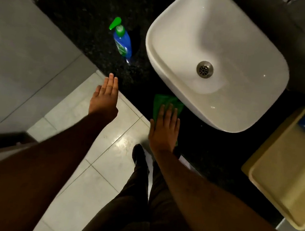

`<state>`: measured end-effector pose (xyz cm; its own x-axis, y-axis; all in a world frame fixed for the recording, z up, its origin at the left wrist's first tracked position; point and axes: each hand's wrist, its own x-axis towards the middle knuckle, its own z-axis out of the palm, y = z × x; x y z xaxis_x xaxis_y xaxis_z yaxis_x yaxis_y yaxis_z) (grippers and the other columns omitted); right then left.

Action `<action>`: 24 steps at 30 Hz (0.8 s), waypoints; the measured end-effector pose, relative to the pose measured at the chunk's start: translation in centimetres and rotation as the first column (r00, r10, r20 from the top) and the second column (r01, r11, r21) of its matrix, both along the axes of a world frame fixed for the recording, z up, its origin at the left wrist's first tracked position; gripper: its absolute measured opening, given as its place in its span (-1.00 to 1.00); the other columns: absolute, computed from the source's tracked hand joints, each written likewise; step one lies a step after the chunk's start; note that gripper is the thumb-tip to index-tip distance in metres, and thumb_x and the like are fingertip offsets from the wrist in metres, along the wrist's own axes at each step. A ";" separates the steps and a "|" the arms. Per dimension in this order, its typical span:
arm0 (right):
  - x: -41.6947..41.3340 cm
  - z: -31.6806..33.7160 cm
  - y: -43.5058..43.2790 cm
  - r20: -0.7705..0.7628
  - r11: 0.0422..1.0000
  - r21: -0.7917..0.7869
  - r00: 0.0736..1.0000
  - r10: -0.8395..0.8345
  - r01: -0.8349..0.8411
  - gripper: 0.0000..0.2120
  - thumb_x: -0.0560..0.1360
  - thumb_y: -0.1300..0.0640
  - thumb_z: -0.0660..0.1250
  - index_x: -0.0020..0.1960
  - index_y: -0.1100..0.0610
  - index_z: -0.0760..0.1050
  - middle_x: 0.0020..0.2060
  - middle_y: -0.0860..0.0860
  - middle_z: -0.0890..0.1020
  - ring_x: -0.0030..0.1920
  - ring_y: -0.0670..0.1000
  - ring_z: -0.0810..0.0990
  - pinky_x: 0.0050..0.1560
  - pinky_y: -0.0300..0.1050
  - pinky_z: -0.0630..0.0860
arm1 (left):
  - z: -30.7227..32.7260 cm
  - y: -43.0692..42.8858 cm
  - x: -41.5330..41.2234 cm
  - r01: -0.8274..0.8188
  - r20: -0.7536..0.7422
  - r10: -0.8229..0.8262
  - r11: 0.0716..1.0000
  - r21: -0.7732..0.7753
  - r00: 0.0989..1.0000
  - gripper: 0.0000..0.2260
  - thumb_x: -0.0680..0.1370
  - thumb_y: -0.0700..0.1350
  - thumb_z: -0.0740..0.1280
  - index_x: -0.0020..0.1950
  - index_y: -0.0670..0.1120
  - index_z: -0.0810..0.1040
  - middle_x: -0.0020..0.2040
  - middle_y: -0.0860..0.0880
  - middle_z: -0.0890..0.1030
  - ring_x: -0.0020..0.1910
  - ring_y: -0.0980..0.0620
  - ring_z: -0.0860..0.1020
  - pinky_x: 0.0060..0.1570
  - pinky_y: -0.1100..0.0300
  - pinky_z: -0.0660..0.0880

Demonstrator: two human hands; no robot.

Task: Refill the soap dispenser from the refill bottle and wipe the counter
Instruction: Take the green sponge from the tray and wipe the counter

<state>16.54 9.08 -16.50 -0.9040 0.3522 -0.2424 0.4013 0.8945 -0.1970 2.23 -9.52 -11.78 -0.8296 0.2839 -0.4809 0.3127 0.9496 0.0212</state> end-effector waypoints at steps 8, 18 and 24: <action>-13.9 -1.1 -7.3 -0.146 0.939 -0.001 0.929 0.341 -0.345 -0.38 0.68 -0.14 0.00 0.67 0.10 0.13 0.66 0.16 0.17 0.66 0.22 0.12 0.61 0.19 0.12 | 1.2 -0.2 -3.3 -0.181 0.140 0.167 0.979 0.091 0.976 -0.21 0.59 -0.32 0.28 0.75 -0.04 0.00 0.75 -0.05 0.05 0.71 -0.15 0.15 0.58 -0.10 0.31; -13.9 -0.9 -5.4 -0.134 0.932 -0.038 0.926 0.352 -0.360 -0.38 0.69 -0.11 0.07 0.68 0.08 0.10 0.68 0.12 0.13 0.67 0.19 0.10 0.60 0.15 0.14 | 1.1 0.3 -2.8 -0.110 0.136 0.110 0.994 -0.011 0.984 -0.15 0.57 -0.25 0.33 0.75 -0.08 -0.08 0.76 -0.07 -0.08 0.74 -0.14 -0.05 0.68 -0.13 0.10; -3.3 -0.6 0.8 -0.111 0.960 -0.060 0.957 0.268 -0.275 -0.38 0.71 -0.11 0.05 0.70 0.06 0.01 0.69 0.10 0.06 0.69 0.16 0.05 0.60 0.17 0.19 | -0.4 5.4 4.0 0.088 -0.002 -0.088 0.996 0.017 0.996 -0.10 0.51 -0.10 0.33 0.73 -0.20 -0.11 0.75 -0.17 -0.13 0.73 -0.20 -0.14 0.68 -0.11 -0.01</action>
<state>13.27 9.87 -17.14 -0.9842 0.0748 -0.1608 0.1200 0.9484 -0.2935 6.27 -4.09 -12.14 -0.8018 0.3641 -0.4739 0.3951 0.9179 0.0368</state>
